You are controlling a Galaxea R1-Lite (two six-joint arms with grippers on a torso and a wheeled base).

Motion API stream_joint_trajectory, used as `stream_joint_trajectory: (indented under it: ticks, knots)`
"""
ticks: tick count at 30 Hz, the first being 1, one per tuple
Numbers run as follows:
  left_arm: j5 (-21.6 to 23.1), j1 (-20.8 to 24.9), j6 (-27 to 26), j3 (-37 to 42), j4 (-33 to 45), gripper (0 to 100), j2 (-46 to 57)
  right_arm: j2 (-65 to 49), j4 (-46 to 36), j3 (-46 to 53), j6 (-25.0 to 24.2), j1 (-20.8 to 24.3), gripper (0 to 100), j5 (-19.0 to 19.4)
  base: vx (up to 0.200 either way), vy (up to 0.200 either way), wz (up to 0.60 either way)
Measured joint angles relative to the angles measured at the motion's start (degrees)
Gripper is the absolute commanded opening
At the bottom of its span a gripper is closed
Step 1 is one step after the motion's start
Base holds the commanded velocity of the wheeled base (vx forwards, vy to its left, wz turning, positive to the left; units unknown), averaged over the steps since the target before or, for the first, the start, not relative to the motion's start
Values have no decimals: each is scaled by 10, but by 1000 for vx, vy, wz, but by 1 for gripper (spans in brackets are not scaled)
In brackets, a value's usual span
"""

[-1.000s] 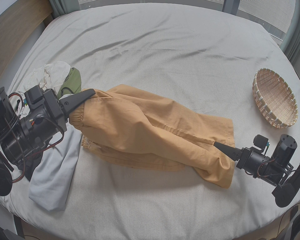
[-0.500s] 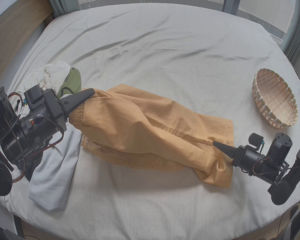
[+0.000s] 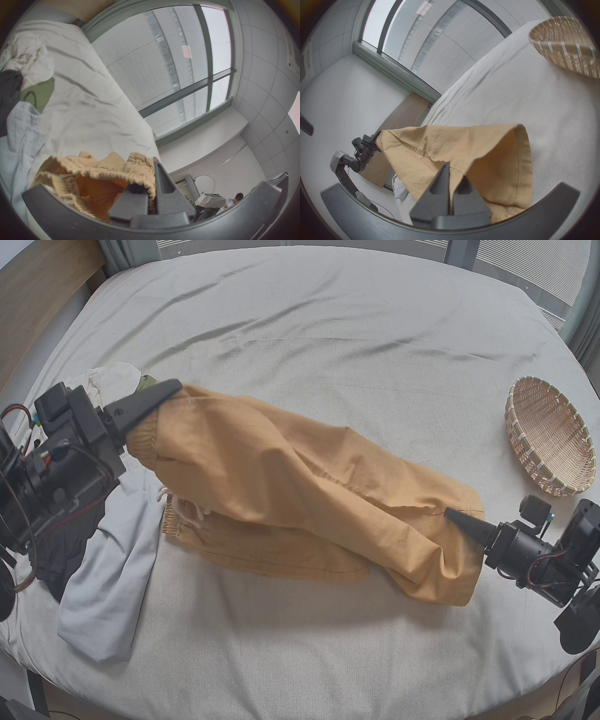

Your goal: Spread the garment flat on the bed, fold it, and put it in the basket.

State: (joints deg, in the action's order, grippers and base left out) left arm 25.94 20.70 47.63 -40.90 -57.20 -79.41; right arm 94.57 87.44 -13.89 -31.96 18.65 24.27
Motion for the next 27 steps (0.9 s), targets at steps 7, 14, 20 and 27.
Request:
stream_joint_trajectory:
  ticks: [7,14,20,27]
  knots:
    - [20,9,3,-41,-2,0,29,-102,-86,-9,0,-10,0,1,0,0,0]
    - [34,13,2,-57,-3,0,51,-202,-237,-69,-1,-34,0,1,0,0,0]
    - [45,15,3,-64,-3,0,67,-269,-345,-147,-2,-45,0,1,0,0,0]
    - [89,24,5,-64,-1,0,92,-314,-446,-260,-3,-54,0,0,0,0,0]
